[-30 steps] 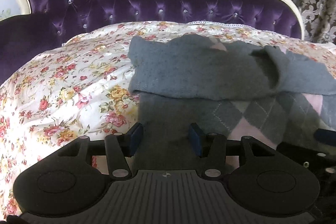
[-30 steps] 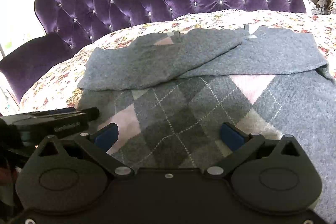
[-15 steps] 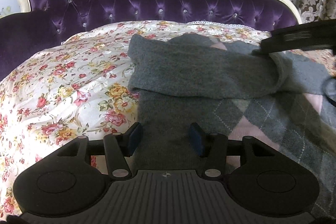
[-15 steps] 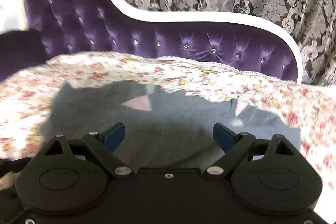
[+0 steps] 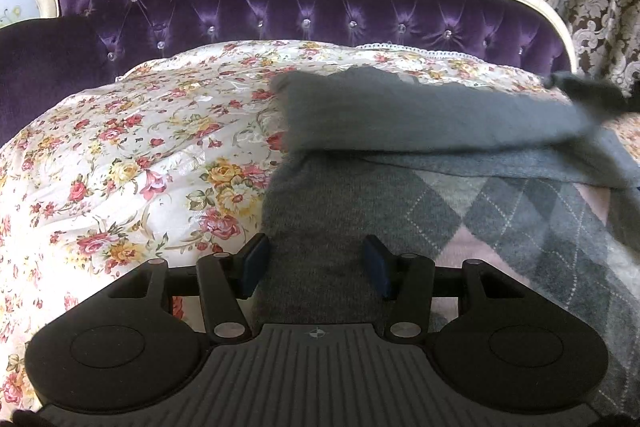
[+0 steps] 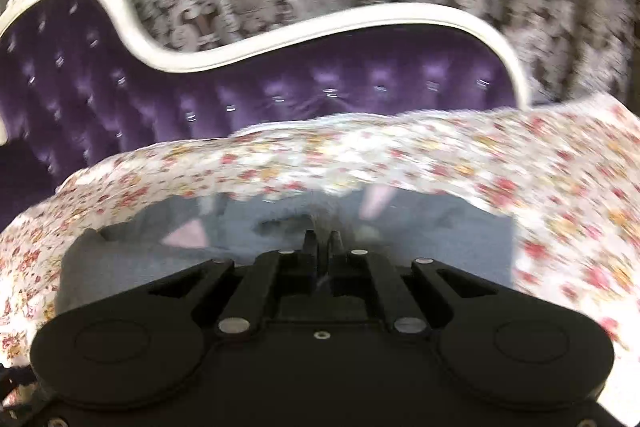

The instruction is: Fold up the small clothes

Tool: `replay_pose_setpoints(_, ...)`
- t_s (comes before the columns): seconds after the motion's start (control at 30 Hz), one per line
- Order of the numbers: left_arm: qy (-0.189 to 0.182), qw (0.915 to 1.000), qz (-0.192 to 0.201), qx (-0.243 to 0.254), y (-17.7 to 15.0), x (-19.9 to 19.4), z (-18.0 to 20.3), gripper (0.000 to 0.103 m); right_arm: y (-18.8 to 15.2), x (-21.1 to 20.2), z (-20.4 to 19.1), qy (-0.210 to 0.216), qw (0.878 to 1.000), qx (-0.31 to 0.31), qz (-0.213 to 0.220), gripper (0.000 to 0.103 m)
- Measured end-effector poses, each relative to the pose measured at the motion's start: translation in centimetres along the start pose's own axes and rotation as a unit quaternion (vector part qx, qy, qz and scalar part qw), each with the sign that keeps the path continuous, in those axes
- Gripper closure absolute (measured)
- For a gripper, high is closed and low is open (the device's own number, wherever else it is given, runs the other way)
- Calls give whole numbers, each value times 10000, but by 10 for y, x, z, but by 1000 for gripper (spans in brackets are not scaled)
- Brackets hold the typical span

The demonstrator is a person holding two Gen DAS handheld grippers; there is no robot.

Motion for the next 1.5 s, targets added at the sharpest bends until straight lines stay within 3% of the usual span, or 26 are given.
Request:
replay_pose_setpoints(0.03, -9, 10000, 2, -15, 0, 0, 0, 53, -8, -2, 11, -46, 9999, -13, -149, 91)
replay_pose_setpoints(0.07, -20, 10000, 1, -32, 0, 0, -1, 52, -18, 0, 17, -33, 9994, -34, -330, 82)
replay_pose_setpoints(0.13, -44, 10000, 1, -80, 1, -1, -1, 52, -34, 0, 29, 35, 9981, 105, -600, 81)
replay_pose_setpoints(0.2, -79, 9998, 5, -159, 2, -1, -3, 52, -42, -3, 38, 34, 9973, 269, -683, 61)
replay_pose_setpoints(0.27, -100, 9996, -6, -251, 4, -3, -4, 52, -41, -8, 41, -2, 9979, 291, -573, 52)
replay_pose_setpoints(0.43, -130, 9985, -20, -523, 20, -10, -13, 52, -24, -12, 44, 39, 9993, 304, -229, 50)
replay_pose_setpoints(0.6, -126, 9993, 170, -308, 53, 2, -17, 52, -18, -11, 42, 130, 9993, 353, -27, 47)
replay_pose_setpoints(0.73, -284, 9990, 158, -299, 73, 30, -16, 52, -23, -11, 40, 183, 9994, 294, -40, 47)
replay_pose_setpoints(0.87, -215, 9990, -54, -381, 72, 64, -23, 54, -27, -11, 37, 257, 9992, 303, -77, 47)
replay_pose_setpoints(0.9, -266, 9987, -106, -423, 69, 71, -24, 57, -29, -11, 36, 278, 9991, 296, -84, 47)
replay_pose_setpoints(0.97, -250, 9983, -304, -434, 58, 80, -29, 87, -30, -12, 33, 322, 9991, 272, -81, 47)
replay_pose_setpoints(1.07, 408, 9977, -369, -399, 45, 85, -56, 89, -31, -13, 30, 388, 9989, 262, -74, 47)
replay_pose_setpoints(1.13, 420, 9975, -311, -471, 43, 82, -66, 91, -32, -13, 30, 422, 9987, 280, -84, 47)
replay_pose_setpoints(1.3, 225, 9964, -401, -708, 49, 74, -78, 91, -32, -10, 32, 416, 9988, 264, -70, 47)
replay_pose_setpoints(1.37, 99, 9953, -279, -926, 59, 71, -79, 74, -30, -9, 34, 382, 9990, 239, -23, 45)
replay_pose_setpoints(1.5, -103, 9936, -67, -1123, 79, 74, -73, 64, -24, -5, 31, 345, 9993, 75, 80, 38)
Point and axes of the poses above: each gripper's, at about its wrist camera, not at the fingertips, and x roughly the way its jaws point, z to its right, y to its top, the point moved 10 cm from there along x, roughly the way its jaws point, and after that the axes turned 13 degrees about z, right-handed, at the moved point
